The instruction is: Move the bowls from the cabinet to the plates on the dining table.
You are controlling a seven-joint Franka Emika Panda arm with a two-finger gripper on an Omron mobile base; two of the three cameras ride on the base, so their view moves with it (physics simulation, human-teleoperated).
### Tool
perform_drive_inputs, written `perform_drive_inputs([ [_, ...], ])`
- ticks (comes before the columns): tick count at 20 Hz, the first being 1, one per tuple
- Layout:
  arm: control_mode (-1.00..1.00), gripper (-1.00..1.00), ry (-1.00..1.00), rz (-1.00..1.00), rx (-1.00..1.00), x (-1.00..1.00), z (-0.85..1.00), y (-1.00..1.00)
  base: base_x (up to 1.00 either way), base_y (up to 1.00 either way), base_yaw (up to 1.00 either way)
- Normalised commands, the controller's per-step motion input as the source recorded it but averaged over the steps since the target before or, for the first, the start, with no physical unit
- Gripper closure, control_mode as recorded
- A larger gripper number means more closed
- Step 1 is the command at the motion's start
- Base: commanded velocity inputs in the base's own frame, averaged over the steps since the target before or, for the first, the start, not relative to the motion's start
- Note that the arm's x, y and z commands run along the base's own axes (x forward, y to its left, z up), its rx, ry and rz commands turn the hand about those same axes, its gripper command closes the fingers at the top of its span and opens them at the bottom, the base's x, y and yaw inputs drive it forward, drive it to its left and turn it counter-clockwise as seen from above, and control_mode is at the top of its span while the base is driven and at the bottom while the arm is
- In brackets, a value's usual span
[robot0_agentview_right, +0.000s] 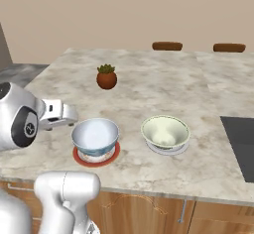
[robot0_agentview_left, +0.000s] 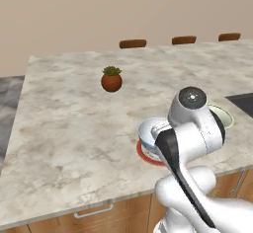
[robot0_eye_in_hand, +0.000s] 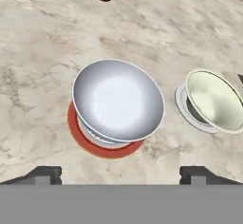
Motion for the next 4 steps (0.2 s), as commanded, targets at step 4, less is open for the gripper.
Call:
perform_drive_inputs([
  [4, -1.00, -1.00, 0.06, 0.15, 0.16, -0.83, 0.32, -0.21, 0.00, 0.00, 0.00],
])
